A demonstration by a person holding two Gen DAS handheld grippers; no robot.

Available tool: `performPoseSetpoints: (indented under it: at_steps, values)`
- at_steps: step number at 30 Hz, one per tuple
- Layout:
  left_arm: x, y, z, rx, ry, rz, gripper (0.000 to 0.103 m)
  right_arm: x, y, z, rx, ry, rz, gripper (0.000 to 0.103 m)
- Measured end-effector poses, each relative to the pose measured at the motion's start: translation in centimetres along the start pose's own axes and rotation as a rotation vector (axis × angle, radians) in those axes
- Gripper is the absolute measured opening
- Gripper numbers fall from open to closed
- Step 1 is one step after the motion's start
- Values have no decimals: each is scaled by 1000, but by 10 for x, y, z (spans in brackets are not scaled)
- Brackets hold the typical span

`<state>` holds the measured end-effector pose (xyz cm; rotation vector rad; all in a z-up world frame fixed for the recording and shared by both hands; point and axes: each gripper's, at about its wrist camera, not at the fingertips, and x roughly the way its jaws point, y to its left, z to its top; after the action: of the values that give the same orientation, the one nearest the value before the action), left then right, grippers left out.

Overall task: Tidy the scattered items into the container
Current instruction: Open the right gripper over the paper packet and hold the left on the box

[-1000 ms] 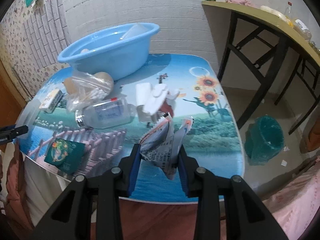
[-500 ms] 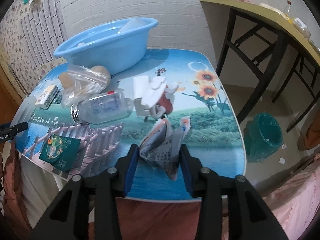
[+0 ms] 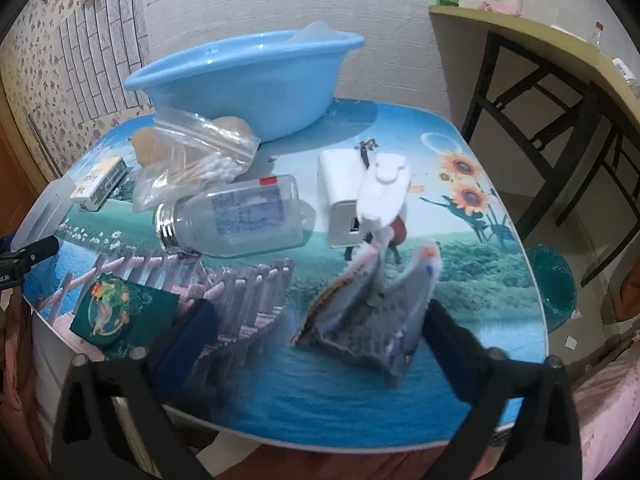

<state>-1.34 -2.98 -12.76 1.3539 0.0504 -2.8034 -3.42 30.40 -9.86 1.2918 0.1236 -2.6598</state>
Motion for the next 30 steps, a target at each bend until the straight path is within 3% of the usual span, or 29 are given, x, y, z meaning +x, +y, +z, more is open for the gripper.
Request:
performPoseSetpoints:
  at_steps: [30]
  values:
    - [-4, -3, -5, -5, -49, 7, 103, 1, 1, 1, 4, -12, 2, 103]
